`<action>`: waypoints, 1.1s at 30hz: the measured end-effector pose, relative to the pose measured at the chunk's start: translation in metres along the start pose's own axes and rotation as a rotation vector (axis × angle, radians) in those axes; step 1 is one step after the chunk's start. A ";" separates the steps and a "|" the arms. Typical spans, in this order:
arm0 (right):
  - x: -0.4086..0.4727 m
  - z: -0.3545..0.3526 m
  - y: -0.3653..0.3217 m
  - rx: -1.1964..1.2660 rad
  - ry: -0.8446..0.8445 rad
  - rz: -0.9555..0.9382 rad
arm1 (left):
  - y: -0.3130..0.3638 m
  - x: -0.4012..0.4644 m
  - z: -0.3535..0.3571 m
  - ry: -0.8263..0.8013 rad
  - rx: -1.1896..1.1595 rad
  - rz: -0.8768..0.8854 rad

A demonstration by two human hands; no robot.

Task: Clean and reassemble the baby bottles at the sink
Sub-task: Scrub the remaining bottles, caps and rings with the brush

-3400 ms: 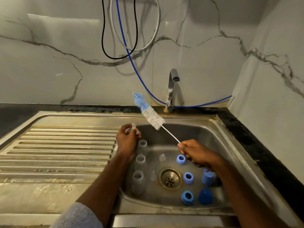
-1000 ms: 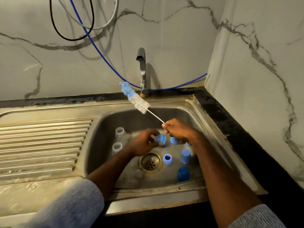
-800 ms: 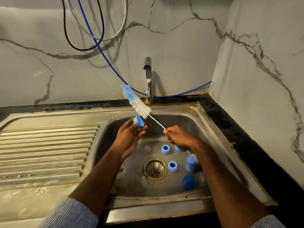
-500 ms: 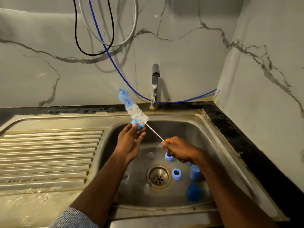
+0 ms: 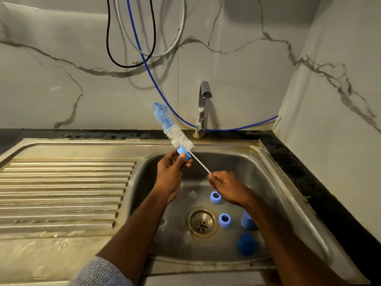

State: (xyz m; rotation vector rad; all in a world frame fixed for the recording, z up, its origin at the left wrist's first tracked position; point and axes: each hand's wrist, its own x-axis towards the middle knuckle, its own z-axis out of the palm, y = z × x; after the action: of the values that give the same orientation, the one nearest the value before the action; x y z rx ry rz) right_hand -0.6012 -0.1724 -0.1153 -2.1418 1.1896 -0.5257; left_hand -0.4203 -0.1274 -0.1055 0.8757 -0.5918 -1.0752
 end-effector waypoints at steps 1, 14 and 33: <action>0.000 -0.002 0.002 -0.006 0.007 0.009 | 0.002 0.000 -0.001 0.000 -0.028 -0.004; -0.005 -0.016 0.003 -0.014 -0.042 -0.024 | 0.009 0.008 -0.013 0.044 -0.251 -0.112; -0.002 -0.010 0.012 0.004 -0.039 0.028 | 0.006 0.004 -0.015 -0.019 0.065 0.014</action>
State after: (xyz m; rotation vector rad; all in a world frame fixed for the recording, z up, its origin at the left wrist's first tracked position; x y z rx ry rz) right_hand -0.6157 -0.1784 -0.1167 -2.1199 1.1947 -0.4718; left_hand -0.4048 -0.1249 -0.1088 0.9172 -0.6511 -1.0574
